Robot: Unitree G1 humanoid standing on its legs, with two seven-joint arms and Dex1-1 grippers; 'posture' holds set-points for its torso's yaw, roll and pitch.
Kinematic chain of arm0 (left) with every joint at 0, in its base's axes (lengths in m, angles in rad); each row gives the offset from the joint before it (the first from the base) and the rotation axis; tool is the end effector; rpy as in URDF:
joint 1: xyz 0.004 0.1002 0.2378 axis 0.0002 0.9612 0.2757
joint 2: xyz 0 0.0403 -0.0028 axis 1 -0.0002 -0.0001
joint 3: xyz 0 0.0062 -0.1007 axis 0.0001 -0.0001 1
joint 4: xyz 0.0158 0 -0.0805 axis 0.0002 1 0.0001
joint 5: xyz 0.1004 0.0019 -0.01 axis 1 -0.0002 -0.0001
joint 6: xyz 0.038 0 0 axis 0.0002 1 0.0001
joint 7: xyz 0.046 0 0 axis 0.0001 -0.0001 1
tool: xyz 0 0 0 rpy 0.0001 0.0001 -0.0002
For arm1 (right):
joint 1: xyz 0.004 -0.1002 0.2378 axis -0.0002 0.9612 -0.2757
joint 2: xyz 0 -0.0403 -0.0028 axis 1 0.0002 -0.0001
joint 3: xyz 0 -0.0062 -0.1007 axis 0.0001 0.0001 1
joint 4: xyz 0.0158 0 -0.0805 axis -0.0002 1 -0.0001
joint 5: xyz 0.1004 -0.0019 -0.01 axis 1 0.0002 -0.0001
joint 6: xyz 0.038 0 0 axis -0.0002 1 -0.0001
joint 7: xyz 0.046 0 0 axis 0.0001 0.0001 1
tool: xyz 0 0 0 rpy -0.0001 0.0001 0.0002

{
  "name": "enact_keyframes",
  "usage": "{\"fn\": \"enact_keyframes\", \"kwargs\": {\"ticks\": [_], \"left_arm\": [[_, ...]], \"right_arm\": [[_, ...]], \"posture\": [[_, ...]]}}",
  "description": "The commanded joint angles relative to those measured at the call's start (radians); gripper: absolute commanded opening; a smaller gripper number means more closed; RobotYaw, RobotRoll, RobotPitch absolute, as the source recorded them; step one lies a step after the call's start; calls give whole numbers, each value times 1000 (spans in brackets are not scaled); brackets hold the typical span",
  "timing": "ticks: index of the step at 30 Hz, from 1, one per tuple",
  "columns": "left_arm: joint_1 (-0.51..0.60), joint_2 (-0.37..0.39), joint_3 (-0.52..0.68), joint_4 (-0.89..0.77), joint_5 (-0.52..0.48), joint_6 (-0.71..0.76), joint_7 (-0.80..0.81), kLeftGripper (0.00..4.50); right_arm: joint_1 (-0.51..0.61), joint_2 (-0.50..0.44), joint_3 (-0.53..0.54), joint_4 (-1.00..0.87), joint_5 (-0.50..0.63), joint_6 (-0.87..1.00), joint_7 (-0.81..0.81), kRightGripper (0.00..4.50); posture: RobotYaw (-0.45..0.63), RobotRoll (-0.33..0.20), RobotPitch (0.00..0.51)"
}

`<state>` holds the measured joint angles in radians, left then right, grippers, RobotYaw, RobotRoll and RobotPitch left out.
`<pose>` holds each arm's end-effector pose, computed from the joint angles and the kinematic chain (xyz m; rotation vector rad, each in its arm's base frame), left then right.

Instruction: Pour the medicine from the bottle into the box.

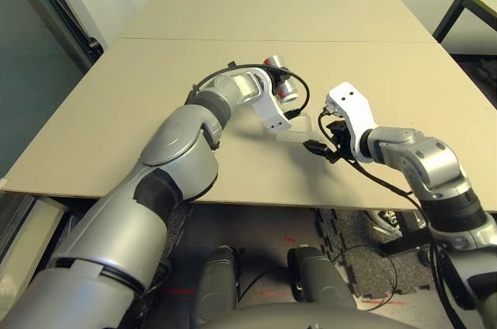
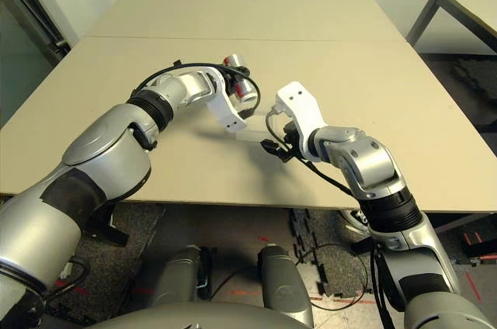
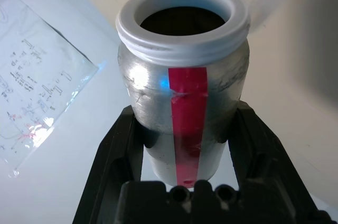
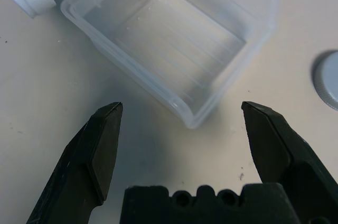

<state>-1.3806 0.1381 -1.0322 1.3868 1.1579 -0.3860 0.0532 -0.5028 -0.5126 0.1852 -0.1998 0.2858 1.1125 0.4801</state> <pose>0.3639 0.0654 0.1680 2.3097 -0.4746 -0.7620 0.2622 -0.1749 0.1515 -0.2678 0.5772 0.6102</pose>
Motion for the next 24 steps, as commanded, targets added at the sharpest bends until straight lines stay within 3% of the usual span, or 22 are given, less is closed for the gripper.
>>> {"fn": "enact_keyframes", "kwargs": {"ticks": [1,6,13,14,17,20,24], "left_arm": [[16,8,-3,11,4,-6,4,2439],[21,10,104,9,-101,-23,-28,2439],[39,-18,539,-12,-519,-36,-220,2439],[41,-26,678,-15,-654,28,-254,2439],[46,-35,964,-23,-915,185,-293,2439],[70,-15,1133,-34,-1058,276,-272,2439],[122,10,1220,-47,-1126,331,-245,2439]], "right_arm": [[6,-3,-9,-7,-5,4,-4,4500],[1,-3,-7,1,-6,2,-1,4500],[-4,-8,-1,9,-6,-1,8,4500],[-4,-11,1,11,-7,-2,12,4500],[-6,-18,5,19,-9,-8,19,4500],[-13,-22,7,33,-14,-19,26,4500],[-22,-9,-9,63,-22,-53,14,4500]], "posture": [[-181,0,38],[-170,0,38],[-146,0,43],[-140,0,43],[-126,0,41],[-113,0,39],[-95,0,36]]}}
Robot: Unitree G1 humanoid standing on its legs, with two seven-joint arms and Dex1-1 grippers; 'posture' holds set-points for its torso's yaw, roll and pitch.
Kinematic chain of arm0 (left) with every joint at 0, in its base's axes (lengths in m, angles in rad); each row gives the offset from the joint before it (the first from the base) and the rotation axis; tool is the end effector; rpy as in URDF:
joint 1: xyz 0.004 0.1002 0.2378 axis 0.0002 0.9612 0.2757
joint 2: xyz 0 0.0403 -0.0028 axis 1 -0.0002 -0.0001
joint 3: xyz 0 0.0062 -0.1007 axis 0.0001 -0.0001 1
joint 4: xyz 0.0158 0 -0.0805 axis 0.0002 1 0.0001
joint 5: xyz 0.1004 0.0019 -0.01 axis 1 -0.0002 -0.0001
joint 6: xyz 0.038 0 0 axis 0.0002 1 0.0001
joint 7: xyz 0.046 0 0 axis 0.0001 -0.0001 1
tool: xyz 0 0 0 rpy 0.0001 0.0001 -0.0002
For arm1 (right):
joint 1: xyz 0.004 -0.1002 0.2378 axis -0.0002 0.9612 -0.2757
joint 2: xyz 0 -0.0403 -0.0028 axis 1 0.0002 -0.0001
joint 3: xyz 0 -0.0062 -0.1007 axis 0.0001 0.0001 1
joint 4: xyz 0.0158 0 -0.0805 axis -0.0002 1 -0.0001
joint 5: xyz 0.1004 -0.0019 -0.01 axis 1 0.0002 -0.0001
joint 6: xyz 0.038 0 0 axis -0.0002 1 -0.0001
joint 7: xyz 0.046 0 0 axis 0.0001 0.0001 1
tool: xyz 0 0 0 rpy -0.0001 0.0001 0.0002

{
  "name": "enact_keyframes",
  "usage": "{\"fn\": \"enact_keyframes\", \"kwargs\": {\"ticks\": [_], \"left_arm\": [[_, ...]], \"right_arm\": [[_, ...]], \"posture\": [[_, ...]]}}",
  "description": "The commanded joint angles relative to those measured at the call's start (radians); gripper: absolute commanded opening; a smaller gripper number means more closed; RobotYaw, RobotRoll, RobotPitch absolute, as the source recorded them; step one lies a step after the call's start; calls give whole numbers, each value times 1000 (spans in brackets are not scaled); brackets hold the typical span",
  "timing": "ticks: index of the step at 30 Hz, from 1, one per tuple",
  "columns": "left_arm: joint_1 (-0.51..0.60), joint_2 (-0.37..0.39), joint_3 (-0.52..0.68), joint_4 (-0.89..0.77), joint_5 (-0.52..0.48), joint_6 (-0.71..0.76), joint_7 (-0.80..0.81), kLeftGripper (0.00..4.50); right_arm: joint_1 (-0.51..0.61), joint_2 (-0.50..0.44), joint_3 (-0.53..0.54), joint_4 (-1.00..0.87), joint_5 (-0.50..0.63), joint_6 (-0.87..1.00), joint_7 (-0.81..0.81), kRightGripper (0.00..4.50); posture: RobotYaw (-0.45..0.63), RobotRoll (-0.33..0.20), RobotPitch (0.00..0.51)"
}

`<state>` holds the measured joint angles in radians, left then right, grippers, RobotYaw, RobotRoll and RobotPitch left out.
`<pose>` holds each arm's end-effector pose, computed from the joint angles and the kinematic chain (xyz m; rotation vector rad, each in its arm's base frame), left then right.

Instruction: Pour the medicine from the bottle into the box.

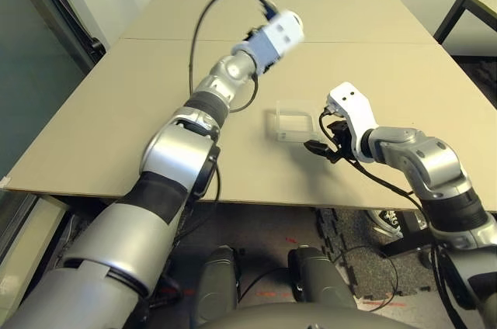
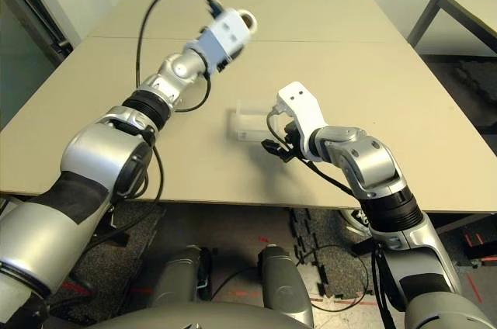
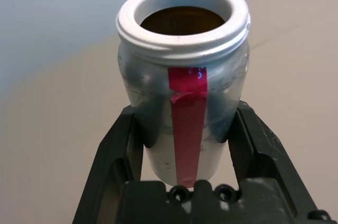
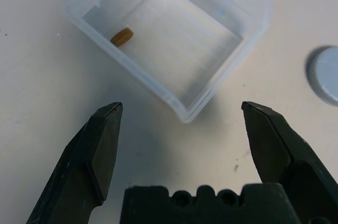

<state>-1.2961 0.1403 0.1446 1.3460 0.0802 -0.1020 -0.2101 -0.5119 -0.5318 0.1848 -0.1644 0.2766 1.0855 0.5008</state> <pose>0.3781 0.1174 0.1881 0.1830 -0.0132 -0.3113 0.2658 -0.1808 0.1516 -0.2769 0.5795 0.6023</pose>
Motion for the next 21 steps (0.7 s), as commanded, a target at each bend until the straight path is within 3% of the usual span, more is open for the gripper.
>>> {"fn": "enact_keyframes", "kwargs": {"ticks": [1,9,21], "left_arm": [[45,10,52,-9,-54,53,22,2439],[169,24,58,-18,-57,107,20,2439],[218,1,11,-20,-36,129,8,2439]], "right_arm": [[-13,14,-13,33,-15,-32,-8,4500],[-24,44,-46,82,-31,-97,-31,4500],[-23,89,-98,118,-58,-177,-85,4500]], "posture": [[-92,0,35],[-72,0,34],[-85,0,37]]}}
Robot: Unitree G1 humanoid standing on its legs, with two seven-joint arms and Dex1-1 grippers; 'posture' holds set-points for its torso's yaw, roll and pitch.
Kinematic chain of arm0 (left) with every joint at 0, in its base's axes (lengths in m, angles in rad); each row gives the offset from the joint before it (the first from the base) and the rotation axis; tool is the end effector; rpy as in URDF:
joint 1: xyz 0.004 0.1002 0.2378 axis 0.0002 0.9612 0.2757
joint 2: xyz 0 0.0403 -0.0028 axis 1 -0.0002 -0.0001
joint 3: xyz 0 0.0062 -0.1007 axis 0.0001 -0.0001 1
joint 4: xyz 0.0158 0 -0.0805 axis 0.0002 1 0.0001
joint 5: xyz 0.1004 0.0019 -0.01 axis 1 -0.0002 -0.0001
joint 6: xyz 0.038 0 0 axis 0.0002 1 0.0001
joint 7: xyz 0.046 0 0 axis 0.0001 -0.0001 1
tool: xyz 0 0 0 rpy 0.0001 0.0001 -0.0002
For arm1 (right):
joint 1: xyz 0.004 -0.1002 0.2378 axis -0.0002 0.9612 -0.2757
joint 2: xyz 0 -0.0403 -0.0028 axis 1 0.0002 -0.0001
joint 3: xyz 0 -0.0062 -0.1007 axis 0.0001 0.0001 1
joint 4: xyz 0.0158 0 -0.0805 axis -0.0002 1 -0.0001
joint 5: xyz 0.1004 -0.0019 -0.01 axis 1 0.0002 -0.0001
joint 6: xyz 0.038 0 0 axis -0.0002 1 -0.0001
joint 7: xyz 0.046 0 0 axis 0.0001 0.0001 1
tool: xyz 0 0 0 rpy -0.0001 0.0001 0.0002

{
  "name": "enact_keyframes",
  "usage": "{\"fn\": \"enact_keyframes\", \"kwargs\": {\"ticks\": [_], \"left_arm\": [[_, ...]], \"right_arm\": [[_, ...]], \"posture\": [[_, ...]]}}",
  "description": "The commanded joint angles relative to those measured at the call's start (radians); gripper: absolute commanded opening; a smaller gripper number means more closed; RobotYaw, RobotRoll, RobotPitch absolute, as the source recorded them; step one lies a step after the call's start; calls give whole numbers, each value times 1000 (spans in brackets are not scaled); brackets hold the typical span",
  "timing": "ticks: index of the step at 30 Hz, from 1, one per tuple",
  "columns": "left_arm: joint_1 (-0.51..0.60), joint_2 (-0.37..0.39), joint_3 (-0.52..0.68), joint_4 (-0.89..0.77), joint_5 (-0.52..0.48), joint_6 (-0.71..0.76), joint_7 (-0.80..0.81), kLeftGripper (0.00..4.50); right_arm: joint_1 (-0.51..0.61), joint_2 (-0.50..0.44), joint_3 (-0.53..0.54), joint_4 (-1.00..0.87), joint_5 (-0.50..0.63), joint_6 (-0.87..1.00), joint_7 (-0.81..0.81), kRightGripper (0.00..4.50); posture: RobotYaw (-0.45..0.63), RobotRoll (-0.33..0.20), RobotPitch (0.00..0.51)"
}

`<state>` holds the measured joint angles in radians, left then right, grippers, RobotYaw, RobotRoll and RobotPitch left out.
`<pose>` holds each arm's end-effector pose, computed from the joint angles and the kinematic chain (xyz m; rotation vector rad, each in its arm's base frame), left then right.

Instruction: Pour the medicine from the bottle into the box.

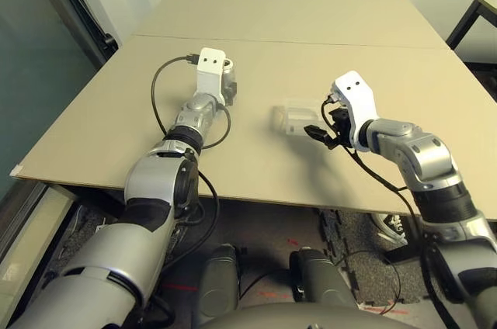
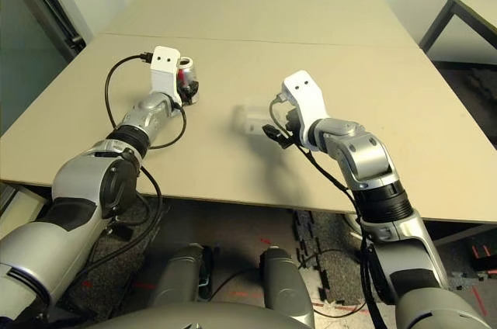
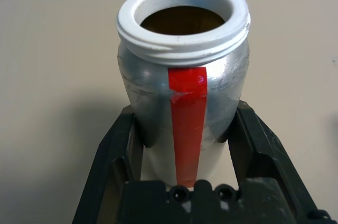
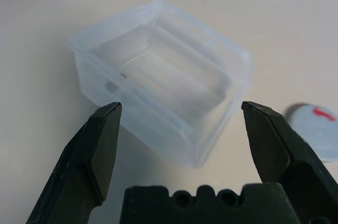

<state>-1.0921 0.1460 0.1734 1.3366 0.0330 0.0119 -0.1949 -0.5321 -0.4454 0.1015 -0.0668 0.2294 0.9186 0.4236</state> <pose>0.3593 0.1421 0.1134 0.0747 0.2818 -0.2255 0.2783 -0.1819 0.1521 -0.2219 0.4161 0.4967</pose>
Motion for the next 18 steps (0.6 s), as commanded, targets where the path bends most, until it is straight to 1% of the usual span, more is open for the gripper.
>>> {"fn": "enact_keyframes", "kwargs": {"ticks": [1,10,18], "left_arm": [[17,-5,-19,-10,12,15,-6,2439],[31,-7,-20,-16,12,16,-9,2439],[45,-1,-20,-20,12,17,-15,2439]], "right_arm": [[-2,3,-16,20,-12,-11,-8,4500],[9,-3,-12,10,-14,-5,4,4500],[69,-95,72,-108,46,132,157,4500]], "posture": [[-86,0,38],[-82,0,46],[-77,0,49]]}}
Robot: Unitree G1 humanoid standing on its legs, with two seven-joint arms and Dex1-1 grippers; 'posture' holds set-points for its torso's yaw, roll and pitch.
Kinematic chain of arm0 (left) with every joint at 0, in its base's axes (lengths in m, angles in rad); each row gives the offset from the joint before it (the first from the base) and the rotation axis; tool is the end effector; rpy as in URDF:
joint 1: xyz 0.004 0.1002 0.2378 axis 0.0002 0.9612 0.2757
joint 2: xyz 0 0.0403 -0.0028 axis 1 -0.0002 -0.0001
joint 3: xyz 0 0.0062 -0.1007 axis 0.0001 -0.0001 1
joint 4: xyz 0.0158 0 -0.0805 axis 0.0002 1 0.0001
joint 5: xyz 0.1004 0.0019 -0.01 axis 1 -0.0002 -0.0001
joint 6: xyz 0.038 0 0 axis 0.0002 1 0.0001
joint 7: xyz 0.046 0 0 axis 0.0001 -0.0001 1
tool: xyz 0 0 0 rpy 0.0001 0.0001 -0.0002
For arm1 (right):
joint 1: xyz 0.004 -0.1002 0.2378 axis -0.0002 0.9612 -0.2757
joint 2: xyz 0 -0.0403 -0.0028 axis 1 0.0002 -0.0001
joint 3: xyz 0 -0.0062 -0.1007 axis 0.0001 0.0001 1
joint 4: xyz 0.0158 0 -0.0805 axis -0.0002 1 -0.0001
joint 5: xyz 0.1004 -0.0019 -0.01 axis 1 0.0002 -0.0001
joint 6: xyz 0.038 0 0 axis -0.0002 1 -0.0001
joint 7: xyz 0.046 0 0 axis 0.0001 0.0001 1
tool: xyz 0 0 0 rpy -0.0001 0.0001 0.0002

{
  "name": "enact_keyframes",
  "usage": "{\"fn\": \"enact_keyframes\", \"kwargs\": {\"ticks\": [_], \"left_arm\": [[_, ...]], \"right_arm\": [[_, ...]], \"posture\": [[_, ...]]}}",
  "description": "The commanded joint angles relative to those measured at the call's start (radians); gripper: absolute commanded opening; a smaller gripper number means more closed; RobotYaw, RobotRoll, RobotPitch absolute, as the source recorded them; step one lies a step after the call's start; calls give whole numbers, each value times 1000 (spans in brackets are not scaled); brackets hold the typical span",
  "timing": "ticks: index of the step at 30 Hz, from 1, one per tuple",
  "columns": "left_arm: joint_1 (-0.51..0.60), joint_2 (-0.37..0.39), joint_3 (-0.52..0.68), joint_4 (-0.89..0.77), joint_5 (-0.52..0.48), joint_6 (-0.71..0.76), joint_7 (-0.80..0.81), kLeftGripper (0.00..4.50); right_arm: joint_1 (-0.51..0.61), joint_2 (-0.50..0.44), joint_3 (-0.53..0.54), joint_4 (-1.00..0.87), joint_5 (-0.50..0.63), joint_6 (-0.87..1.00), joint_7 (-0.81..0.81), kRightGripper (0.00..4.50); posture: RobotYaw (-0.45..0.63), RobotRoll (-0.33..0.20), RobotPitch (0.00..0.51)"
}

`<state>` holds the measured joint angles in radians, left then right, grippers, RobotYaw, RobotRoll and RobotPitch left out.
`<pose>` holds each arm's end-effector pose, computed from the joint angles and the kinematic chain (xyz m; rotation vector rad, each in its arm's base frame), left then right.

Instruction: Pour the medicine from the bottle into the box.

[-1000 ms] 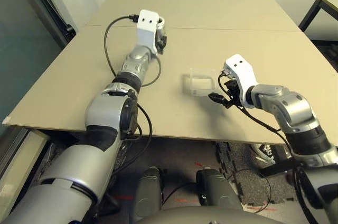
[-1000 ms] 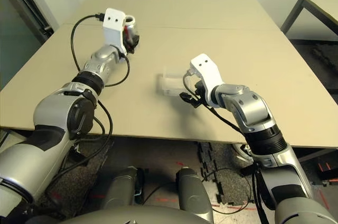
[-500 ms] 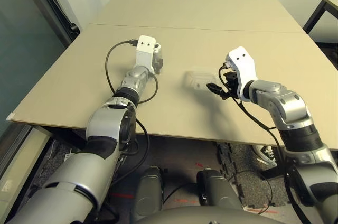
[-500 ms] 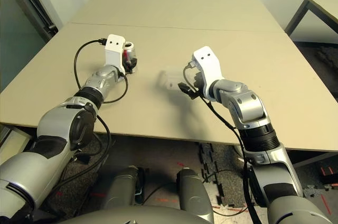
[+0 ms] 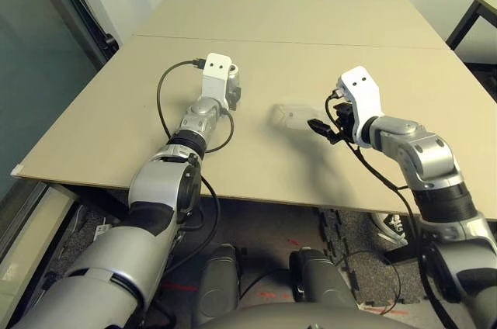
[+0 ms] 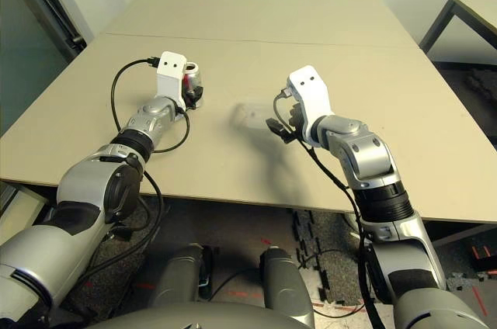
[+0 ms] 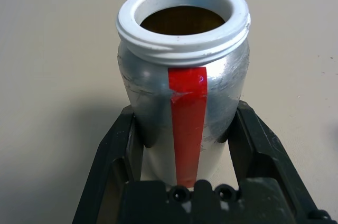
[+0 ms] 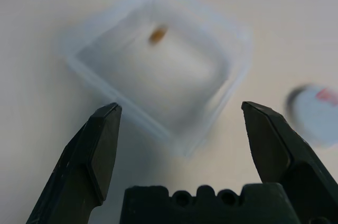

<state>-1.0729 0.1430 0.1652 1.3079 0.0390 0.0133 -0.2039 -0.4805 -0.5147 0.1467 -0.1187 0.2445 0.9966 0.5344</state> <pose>0.3583 0.1421 0.1116 0.0855 0.2752 -0.2371 0.2675 -0.1890 0.1439 -0.2479 0.5439 0.5965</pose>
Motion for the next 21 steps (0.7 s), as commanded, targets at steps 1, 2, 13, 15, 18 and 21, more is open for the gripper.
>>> {"fn": "enact_keyframes", "kwargs": {"ticks": [1,2,13,15,18,21], "left_arm": [[26,3,-12,9,6,16,-6,2439],[27,4,-12,9,6,16,-6,2439],[33,0,-9,7,1,15,-11,2439],[36,-2,-8,6,-1,16,-16,2789],[47,-7,-6,0,-7,15,-28,3831],[59,-10,-2,-10,-15,19,-44,4459]], "right_arm": [[20,-32,29,-65,36,66,54,4500],[22,-39,32,-76,41,79,64,4500],[5,-53,-42,-127,78,138,60,4500],[9,-58,-65,-145,90,156,58,4500],[16,-78,-90,-165,103,180,57,4500],[18,-94,-109,-175,116,195,58,4500]], "posture": [[-77,0,49],[-77,0,49],[-82,0,48],[-83,0,49],[-86,0,49],[-84,0,49]]}}
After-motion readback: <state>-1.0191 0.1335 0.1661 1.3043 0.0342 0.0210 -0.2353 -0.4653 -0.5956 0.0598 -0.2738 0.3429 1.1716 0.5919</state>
